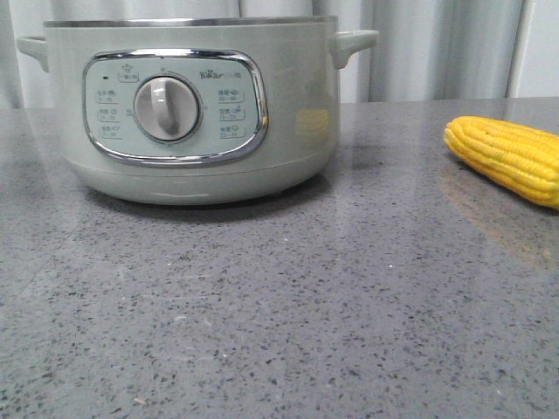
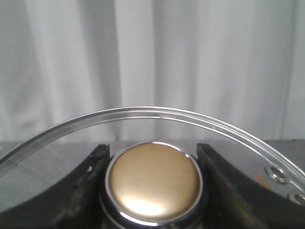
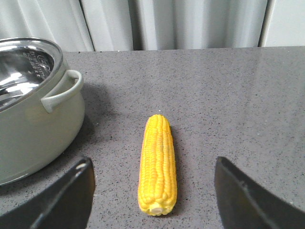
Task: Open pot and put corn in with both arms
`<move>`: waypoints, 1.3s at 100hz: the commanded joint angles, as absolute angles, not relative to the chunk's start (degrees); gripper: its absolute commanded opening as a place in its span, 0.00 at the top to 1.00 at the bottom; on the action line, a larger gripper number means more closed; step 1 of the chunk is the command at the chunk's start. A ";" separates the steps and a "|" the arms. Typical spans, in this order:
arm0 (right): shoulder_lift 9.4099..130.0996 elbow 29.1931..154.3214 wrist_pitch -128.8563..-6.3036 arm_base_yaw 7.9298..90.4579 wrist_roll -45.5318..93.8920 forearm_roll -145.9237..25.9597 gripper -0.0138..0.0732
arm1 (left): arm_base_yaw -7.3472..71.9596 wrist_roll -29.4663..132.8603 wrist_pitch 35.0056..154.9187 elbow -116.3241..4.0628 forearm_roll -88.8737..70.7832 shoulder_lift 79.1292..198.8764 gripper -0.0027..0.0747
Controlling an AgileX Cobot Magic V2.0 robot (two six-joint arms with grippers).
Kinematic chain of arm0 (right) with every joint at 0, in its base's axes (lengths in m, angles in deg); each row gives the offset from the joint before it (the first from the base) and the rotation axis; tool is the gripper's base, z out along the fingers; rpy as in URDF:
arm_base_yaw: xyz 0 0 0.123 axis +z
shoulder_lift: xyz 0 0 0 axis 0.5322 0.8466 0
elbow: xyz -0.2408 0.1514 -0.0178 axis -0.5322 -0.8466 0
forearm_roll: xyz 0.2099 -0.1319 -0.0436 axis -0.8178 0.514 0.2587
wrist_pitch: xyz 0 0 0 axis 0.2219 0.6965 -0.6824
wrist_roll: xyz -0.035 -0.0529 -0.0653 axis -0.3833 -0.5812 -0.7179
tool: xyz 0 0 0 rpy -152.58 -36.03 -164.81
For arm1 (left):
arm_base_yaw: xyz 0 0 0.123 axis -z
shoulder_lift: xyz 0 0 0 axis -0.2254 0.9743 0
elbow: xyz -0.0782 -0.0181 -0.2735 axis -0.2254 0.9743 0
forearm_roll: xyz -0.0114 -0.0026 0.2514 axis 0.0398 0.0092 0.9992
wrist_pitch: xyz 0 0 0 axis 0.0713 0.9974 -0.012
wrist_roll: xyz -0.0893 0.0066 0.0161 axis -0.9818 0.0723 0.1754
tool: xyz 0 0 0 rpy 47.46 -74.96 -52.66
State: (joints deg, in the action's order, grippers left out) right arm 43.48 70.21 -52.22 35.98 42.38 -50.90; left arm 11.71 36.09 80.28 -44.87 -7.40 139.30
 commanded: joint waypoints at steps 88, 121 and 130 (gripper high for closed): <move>44.23 72.33 -57.03 37.14 42.10 -50.98 0.34 | 11.50 35.69 58.79 -27.92 -12.25 152.66 0.84; 44.23 72.33 -56.92 37.14 42.10 -51.01 0.34 | 11.50 35.69 62.50 -27.92 -12.35 155.57 0.83; 44.23 72.33 -56.92 37.14 42.10 -51.11 0.34 | 11.50 35.69 62.50 -27.92 -12.35 155.57 0.70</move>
